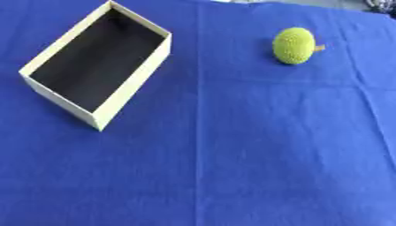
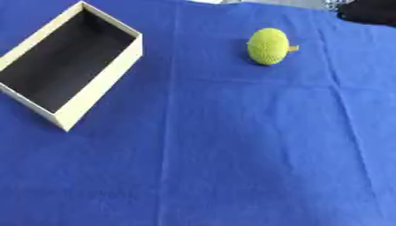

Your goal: Pick up objects on the table and place them in the box.

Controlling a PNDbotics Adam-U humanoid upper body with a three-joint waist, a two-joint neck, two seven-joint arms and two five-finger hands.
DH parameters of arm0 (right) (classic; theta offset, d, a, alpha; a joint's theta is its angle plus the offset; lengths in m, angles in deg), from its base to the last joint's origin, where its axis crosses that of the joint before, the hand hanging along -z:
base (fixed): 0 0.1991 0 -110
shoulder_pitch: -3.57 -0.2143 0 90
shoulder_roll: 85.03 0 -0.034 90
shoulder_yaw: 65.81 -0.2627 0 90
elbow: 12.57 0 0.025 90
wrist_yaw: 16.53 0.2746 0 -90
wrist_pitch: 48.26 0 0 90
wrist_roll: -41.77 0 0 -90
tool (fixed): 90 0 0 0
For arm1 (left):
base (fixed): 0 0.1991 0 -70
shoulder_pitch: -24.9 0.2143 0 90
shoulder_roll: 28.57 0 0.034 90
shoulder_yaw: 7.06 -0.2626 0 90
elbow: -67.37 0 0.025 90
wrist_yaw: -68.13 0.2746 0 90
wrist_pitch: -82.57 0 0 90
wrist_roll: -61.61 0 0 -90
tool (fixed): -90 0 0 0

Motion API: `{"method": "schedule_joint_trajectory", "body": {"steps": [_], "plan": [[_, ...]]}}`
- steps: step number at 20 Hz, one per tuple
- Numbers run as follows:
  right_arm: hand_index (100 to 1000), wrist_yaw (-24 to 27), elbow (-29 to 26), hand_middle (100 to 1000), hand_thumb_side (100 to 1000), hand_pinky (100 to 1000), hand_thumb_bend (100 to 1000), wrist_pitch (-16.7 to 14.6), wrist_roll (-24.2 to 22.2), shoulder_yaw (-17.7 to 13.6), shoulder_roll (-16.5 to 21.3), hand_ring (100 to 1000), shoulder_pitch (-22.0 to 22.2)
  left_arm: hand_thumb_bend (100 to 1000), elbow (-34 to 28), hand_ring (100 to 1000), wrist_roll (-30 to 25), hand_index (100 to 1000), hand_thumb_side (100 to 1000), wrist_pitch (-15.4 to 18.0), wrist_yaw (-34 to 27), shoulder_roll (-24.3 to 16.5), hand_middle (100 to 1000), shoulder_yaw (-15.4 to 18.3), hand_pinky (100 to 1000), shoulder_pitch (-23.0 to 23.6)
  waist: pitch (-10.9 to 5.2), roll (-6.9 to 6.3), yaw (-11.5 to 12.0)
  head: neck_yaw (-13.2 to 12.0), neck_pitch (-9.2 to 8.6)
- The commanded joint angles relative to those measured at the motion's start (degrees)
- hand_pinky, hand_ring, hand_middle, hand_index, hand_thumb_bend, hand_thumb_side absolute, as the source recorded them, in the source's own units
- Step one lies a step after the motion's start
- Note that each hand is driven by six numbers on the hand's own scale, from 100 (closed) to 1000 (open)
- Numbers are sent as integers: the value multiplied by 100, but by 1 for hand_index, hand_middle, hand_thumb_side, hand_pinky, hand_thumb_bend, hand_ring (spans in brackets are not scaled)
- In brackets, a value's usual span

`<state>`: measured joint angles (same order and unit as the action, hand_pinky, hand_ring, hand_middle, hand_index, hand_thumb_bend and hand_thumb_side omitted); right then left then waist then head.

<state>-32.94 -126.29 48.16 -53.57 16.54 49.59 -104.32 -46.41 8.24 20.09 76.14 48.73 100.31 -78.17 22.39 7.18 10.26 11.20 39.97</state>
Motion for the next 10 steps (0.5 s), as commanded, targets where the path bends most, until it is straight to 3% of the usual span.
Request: {"method": "schedule_joint_trajectory", "body": {"steps": [1, 5, 10], "plan": [[890, 214, -87, 844, 557, 846, 100, 11, -594, -29, 367, 910, -150, 281, -82, 519, 9, 574, 242, 39, 11, -212, 585, 11, 746, -4, -77, -43, -11, 23, 54], [885, 486, 59, 845, 544, 850, 100, -21, -1244, 59, 451, 939, -337, 277, -82, 518, 0, 574, 247, 43, 11, -201, 586, 4, 747, -18, -43, -43, 3, 35, 18], [898, 581, 427, 841, 503, 856, 100, -173, -1724, 195, 452, 937, -538, 275, -82, 518, -6, 573, 248, 41, -1, -183, 586, 8, 747, -35, -22, -30, 58, 46, -63]]}}
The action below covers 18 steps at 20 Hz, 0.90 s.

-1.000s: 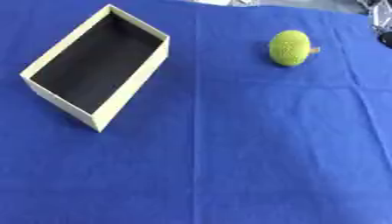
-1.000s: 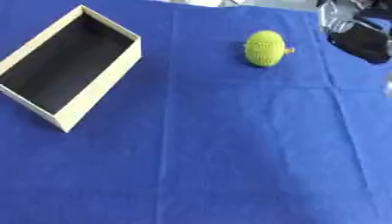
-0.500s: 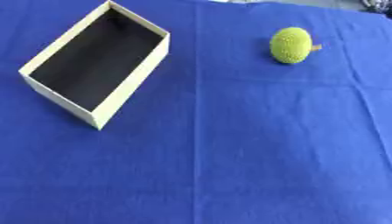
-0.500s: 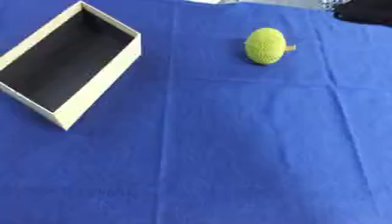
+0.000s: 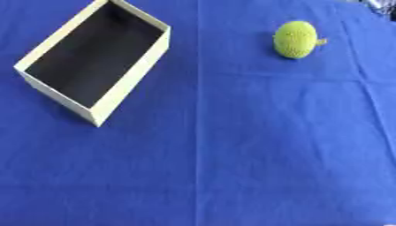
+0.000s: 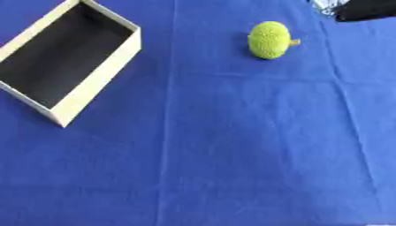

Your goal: Pick up objects on the table and place them in the box.

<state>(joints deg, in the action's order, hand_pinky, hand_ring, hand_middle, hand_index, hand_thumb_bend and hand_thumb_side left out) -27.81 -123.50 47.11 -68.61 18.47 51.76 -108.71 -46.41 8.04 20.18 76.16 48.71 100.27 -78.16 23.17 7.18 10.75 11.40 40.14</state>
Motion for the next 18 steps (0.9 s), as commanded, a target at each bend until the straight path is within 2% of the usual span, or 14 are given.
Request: {"method": "schedule_joint_trajectory", "body": {"steps": [1, 4, 11, 18], "plan": [[900, 72, 213, 839, 500, 855, 100, -105, -349, 46, 230, 936, -130, 274, -82, 518, 12, 573, 249, 31, -4, -175, 586, 12, 747, -38, -100, -23, 17, 34, -97], [899, 35, 399, 837, 477, 854, 116, -199, -660, 137, 219, 932, -227, 272, -82, 517, -1, 573, 253, 20, -12, -158, 586, 9, 748, -45, -108, 0, 31, 62, -129], [902, -100, 663, 839, 370, 863, 210, -342, -1038, 329, 217, 928, -377, 275, -82, 518, -15, 574, 249, 22, -24, -184, 587, -1, 747, -66, -136, 30, 50, 86, -151], [887, -273, 776, 828, 183, 861, 365, -369, -1171, 517, 185, 918, -535, 276, -82, 518, -23, 574, 248, 23, -36, -190, 587, -13, 746, -78, -144, 35, 69, 110, -147]]}}
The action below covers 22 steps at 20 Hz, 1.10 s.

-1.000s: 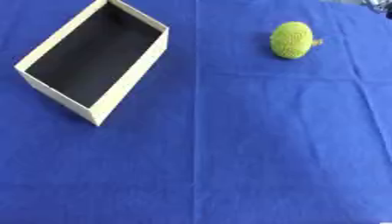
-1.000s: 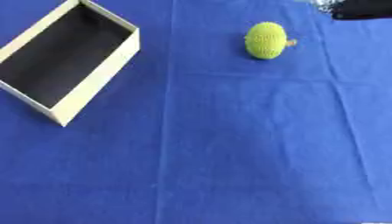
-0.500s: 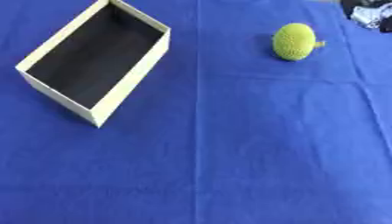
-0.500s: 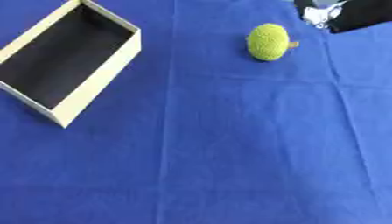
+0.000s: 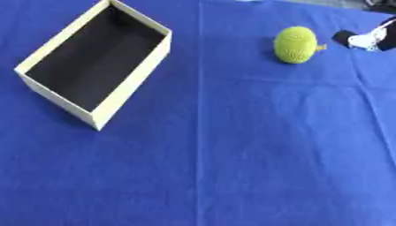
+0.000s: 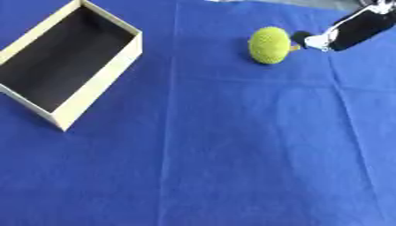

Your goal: Pick up objects on the table and place them in the box.

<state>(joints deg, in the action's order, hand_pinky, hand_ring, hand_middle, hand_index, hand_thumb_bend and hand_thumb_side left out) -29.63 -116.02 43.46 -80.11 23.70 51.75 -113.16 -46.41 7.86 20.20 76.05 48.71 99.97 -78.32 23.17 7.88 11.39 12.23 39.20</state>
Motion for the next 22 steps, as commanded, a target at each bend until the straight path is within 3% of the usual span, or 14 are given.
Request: {"method": "schedule_joint_trajectory", "body": {"steps": [1, 9, 22], "plan": [[885, -120, 50, 827, 167, 862, 382, 6, -11, 25, 182, 918, -114, 276, -82, 518, -7, 574, 248, 21, -26, -191, 588, 15, 746, -64, -145, -35, 8, 30, -53], [881, -316, 432, 829, 100, 869, 467, 190, 133, 315, 57, 924, -426, 275, -82, 518, -30, 574, 247, 25, -46, -194, 588, -6, 746, -82, -138, -36, 54, 77, -41], [889, -674, 1140, 851, 100, 872, 449, 606, 256, 699, -328, 934, -956, 261, -82, 516, -78, 572, 245, 39, -77, -196, 589, -42, 747, -136, -64, -13, 172, 166, -33]]}}
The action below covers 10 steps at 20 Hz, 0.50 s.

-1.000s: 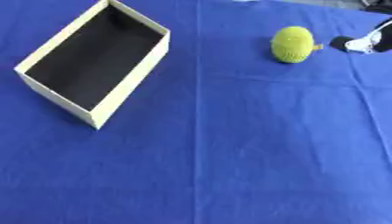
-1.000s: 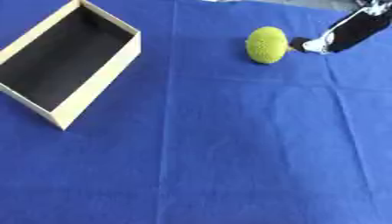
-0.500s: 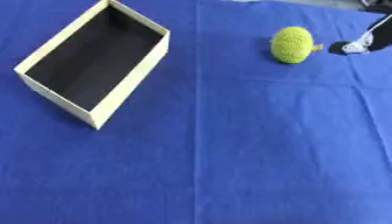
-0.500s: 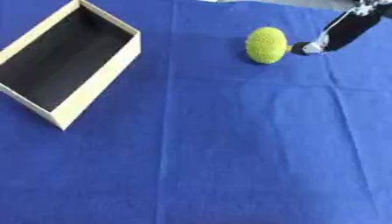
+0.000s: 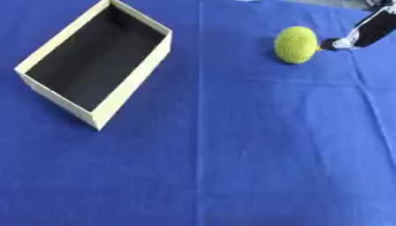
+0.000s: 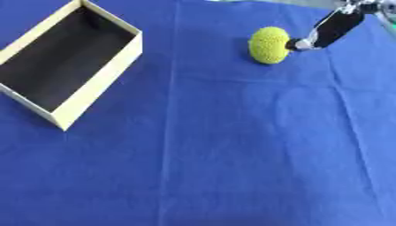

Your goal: Pick up objects on the table and place them in the box.

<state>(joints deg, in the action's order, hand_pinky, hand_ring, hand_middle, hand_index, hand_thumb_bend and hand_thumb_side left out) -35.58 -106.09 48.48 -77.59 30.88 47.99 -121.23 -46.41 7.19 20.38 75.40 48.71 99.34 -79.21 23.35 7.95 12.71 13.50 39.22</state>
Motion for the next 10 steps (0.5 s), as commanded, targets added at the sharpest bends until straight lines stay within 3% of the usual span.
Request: {"method": "schedule_joint_trajectory", "body": {"steps": [1, 10], "plan": [[889, -118, 277, 852, 100, 873, 466, 149, -2, 30, -33, 934, -242, 267, -82, 516, -17, 571, 252, 26, -16, -197, 590, 16, 747, -59, -63, -12, 72, 56, -52], [899, -253, 944, 854, 100, 876, 419, 117, 86, 102, -364, 940, -653, 260, -82, 513, -42, 569, 255, 53, -26, -193, 590, 8, 749, -95, 53, 21, 222, 182, -196]]}}
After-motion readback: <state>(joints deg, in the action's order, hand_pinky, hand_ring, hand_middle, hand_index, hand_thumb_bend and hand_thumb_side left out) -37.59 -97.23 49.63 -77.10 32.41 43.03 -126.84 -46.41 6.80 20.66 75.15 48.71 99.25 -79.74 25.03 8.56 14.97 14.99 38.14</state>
